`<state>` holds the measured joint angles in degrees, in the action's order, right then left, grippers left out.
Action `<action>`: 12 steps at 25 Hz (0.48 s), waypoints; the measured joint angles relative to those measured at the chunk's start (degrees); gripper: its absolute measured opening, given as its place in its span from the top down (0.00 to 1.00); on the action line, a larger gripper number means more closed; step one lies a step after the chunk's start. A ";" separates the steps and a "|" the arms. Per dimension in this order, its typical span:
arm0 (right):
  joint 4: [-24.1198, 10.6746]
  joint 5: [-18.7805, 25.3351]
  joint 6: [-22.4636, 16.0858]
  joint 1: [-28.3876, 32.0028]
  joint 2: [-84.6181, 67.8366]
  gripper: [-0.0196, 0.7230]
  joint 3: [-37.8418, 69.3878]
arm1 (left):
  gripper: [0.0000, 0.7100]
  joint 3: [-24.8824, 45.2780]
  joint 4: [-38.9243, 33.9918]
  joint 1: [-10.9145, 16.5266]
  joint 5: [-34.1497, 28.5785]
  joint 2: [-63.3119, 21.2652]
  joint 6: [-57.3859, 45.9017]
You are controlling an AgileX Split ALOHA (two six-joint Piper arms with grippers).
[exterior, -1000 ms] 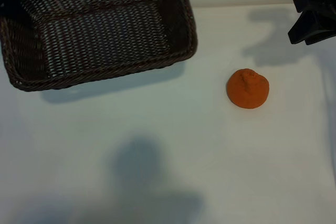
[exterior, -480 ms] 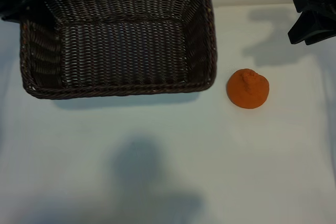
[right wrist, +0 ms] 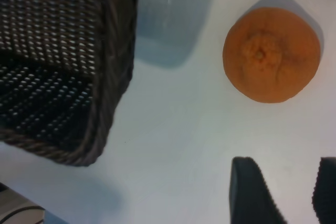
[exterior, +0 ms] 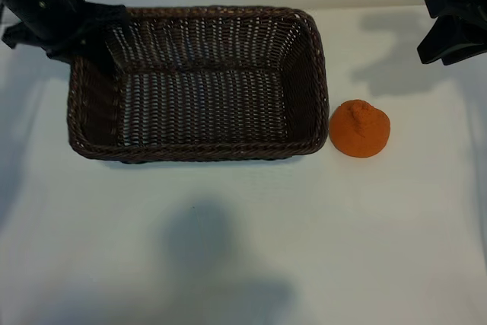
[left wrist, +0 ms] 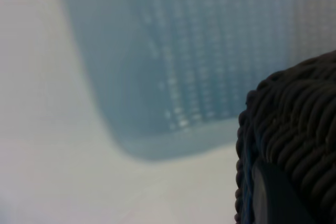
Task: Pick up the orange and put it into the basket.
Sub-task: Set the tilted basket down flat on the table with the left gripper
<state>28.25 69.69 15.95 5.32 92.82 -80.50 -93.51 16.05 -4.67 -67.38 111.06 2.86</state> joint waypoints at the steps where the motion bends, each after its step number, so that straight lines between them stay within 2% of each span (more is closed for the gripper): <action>1: 0.00 0.00 0.00 0.00 0.00 0.54 0.00 | 0.75 0.00 0.37 0.00 0.00 0.77 -0.24; 12: 0.00 0.00 -0.02 0.00 0.00 0.54 0.00 | 0.75 0.00 2.84 -0.61 0.00 5.02 -2.43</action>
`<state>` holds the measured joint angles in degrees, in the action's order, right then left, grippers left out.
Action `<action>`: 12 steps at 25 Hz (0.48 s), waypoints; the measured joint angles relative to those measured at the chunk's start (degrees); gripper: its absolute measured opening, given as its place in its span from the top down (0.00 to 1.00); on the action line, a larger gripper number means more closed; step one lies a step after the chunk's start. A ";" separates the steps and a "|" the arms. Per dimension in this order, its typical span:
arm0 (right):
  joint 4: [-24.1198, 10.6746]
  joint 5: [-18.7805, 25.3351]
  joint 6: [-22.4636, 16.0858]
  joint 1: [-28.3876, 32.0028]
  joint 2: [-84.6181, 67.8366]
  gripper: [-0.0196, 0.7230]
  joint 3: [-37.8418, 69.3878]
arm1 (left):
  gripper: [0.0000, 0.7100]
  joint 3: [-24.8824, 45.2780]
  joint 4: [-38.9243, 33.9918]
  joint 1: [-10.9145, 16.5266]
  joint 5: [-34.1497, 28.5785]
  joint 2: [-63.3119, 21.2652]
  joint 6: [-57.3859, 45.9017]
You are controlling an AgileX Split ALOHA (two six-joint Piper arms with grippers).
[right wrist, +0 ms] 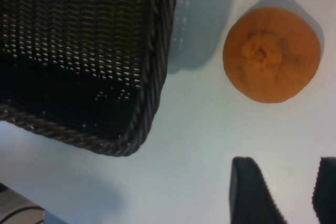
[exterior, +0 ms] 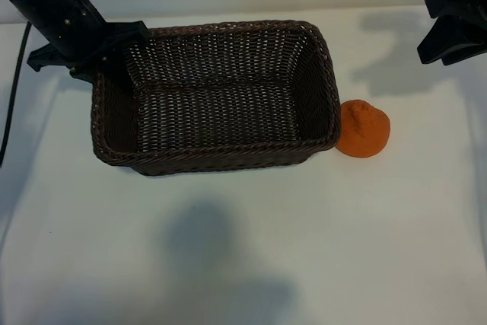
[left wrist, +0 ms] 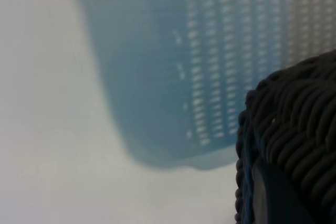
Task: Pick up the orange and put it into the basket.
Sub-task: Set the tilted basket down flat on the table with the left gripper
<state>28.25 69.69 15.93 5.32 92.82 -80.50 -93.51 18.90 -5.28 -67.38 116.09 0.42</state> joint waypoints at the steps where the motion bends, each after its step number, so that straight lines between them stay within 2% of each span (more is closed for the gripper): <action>1: 0.00 0.00 0.00 0.00 0.00 0.54 0.00 | 0.75 0.00 0.16 -0.12 0.00 0.00 0.01; 12: 0.00 0.00 0.00 0.00 0.00 0.54 0.00 | 0.75 0.00 1.26 -0.50 0.00 3.42 -0.42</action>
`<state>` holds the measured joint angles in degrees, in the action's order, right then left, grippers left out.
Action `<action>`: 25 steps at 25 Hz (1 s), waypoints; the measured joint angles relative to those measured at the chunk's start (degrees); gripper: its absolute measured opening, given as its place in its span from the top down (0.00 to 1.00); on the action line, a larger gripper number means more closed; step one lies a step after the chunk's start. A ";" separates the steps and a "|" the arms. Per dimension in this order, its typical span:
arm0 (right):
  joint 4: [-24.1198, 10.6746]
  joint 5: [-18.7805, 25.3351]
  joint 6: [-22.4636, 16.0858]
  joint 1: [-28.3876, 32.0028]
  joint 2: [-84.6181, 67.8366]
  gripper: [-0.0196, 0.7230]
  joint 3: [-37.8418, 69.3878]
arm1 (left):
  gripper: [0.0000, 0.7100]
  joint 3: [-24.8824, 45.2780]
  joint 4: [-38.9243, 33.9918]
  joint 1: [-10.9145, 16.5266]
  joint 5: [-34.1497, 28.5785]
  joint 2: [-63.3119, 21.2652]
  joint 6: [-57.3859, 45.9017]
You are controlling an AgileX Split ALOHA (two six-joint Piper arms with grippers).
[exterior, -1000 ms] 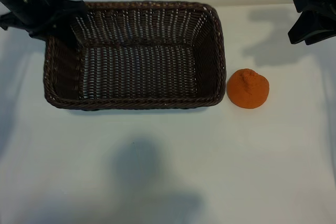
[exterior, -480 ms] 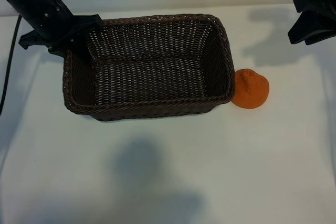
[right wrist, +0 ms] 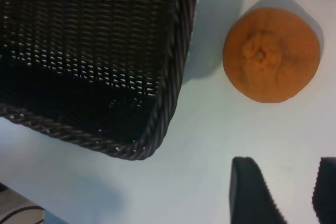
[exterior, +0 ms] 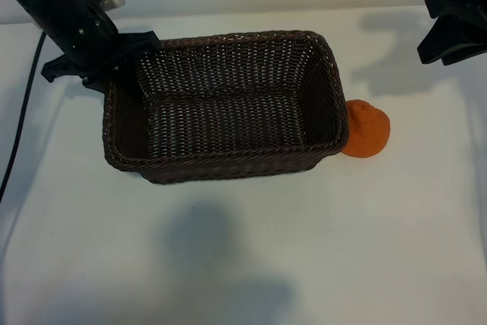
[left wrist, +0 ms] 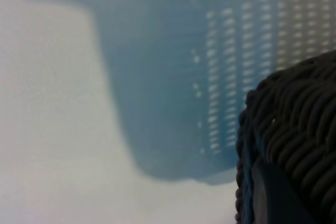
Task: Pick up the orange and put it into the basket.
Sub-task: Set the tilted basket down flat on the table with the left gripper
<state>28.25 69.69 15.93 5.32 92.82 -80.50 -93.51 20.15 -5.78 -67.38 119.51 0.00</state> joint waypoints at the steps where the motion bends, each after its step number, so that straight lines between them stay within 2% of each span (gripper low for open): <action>1: 0.00 0.00 0.00 0.00 0.00 0.54 0.00 | 0.75 0.00 0.06 0.00 0.00 0.25 0.53; 25: 0.00 0.00 -0.03 0.00 0.00 0.54 0.00 | 0.75 0.00 0.22 -0.04 4.92 0.37 2.46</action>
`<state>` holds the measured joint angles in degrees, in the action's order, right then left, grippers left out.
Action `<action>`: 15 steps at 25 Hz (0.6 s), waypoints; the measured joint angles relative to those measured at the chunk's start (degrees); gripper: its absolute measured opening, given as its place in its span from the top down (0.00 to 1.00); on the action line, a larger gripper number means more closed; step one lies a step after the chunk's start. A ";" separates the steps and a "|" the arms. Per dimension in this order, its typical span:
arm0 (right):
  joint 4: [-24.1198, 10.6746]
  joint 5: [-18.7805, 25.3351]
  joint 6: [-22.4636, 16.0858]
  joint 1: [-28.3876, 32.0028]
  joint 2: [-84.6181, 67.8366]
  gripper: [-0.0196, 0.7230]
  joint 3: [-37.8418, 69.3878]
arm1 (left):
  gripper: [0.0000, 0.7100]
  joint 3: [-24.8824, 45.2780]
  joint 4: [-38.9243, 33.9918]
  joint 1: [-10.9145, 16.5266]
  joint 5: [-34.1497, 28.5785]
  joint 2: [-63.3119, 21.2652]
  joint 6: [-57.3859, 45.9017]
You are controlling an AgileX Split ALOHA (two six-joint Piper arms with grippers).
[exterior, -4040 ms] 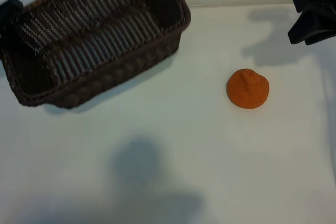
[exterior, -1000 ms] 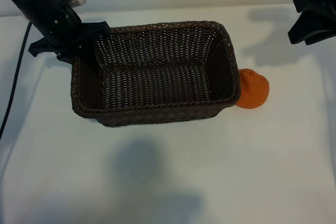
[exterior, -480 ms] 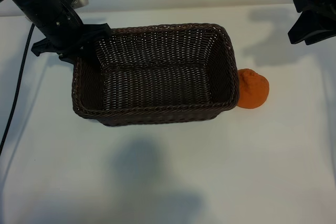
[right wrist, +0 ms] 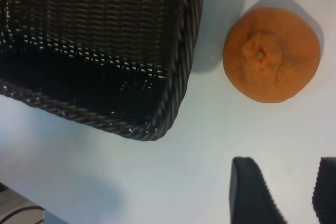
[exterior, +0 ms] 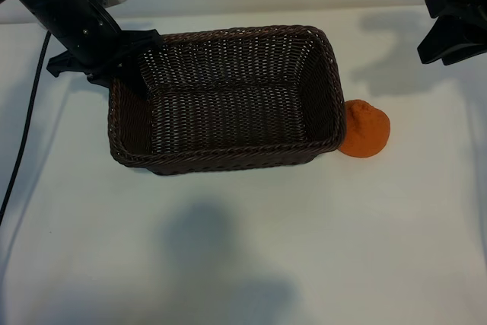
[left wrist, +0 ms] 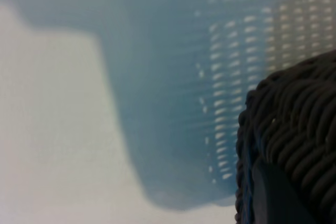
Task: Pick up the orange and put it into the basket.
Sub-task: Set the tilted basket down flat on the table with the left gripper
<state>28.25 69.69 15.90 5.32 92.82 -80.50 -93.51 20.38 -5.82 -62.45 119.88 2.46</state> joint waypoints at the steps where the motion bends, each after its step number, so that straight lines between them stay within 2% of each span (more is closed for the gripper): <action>1: 0.00 0.00 0.00 0.00 0.00 0.54 0.00 | 0.75 0.00 0.00 0.00 -0.01 0.00 0.00; 15: 0.00 0.00 0.00 0.00 0.00 0.54 0.00 | 0.75 -0.02 0.85 0.00 1.47 4.03 0.17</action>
<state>28.25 69.69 15.90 5.32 92.82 -80.50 -93.54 21.23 -5.82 -60.98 123.91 2.63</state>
